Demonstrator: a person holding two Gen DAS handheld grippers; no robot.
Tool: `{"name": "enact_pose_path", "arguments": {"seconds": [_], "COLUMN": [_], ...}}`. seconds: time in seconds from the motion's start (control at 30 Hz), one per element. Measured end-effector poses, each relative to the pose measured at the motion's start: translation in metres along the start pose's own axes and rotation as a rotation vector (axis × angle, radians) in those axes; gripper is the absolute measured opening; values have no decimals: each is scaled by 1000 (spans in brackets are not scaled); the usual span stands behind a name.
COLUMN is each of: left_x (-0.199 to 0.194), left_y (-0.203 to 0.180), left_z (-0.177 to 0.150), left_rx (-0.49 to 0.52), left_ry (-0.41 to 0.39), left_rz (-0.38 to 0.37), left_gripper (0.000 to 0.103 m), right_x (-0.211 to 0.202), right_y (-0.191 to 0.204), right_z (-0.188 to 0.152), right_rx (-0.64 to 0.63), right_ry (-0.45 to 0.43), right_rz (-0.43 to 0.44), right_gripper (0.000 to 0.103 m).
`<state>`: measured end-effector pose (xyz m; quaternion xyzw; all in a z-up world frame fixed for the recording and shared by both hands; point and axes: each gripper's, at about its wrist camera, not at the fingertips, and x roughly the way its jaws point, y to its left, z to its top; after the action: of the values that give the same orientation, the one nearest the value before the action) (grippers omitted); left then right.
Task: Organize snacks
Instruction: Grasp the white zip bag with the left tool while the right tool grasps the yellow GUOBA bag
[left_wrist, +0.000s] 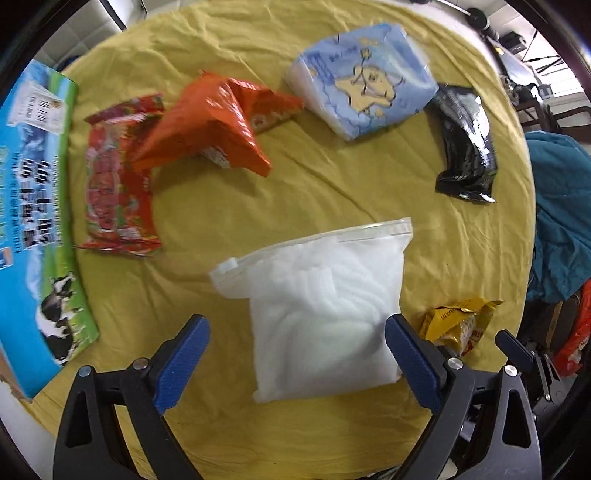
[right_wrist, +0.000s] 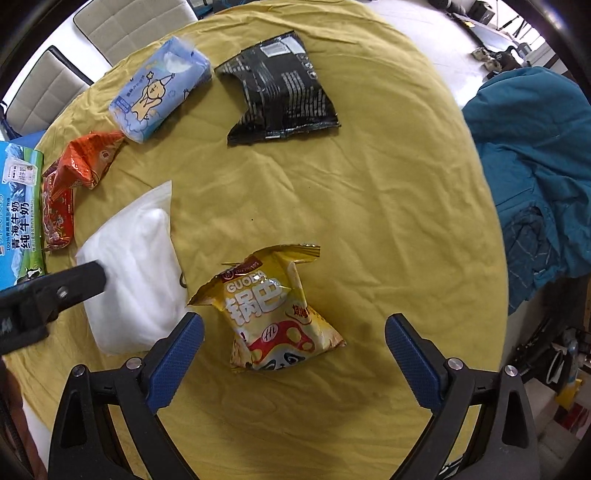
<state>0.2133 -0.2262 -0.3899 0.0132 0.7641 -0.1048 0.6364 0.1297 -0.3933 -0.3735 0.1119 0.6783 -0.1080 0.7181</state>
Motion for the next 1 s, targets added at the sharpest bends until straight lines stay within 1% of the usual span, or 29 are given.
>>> {"name": "enact_pose_path", "arguments": {"seconds": [0.1, 0.17, 0.23, 0.27, 0.33, 0.37, 0.4, 0.43, 0.5, 0.53, 0.57, 0.67, 0.7, 0.8, 0.9, 1.0], "left_x": [16, 29, 41, 43, 46, 50, 52, 53, 53, 52, 50, 45, 45, 32, 21, -3], "left_y": [-2, -3, -3, -3, 0, 1, 3, 5, 4, 5, 5, 4, 3, 4, 9, 17], "left_z": [5, 8, 9, 10, 8, 9, 9, 7, 6, 4, 1, -6, -11, -21, -32, -43], "left_rx": [-12, -4, 5, 7, -2, -5, -8, -11, -10, -6, 3, 18, 22, 26, 31, 36], "left_ry": [41, 70, 85, 87, 80, 78, 73, 64, 42, 30, 17, -18, -33, -74, -112, -160], "left_rz": [-19, -10, -5, -3, -22, -31, -49, -51, -54, -52, -43, -4, 10, 44, 64, 82], "left_gripper": [97, 97, 97, 96, 96, 89, 87, 85, 79, 76, 75, 73, 73, 71, 71, 71], "right_x": [11, 19, 24, 27, 38, 42, 47, 50, 56, 59, 60, 64, 66, 65, 61, 55], "right_y": [0, 1, -5, -5, -7, -7, -9, -9, -9, -9, -10, -10, -10, -8, -7, -4], "right_z": [6, 11, 14, 16, 21, 23, 26, 27, 31, 32, 33, 27, 23, 18, 15, 11], "right_rx": [-3, -5, -4, -3, -4, -1, -2, -6, -13, -15, -16, -20, -21, -20, -23, -24], "right_ry": [19, 29, 56, 66, 90, 97, 101, 105, 118, 122, 128, 127, 130, 143, 149, 160], "right_rz": [18, 24, 33, 36, 38, 41, 41, 36, 28, 27, 29, 32, 33, 37, 40, 54], "right_gripper": [100, 100, 96, 92, 89, 87, 85, 83, 75, 73, 69, 50, 48, 42, 40, 39]}}
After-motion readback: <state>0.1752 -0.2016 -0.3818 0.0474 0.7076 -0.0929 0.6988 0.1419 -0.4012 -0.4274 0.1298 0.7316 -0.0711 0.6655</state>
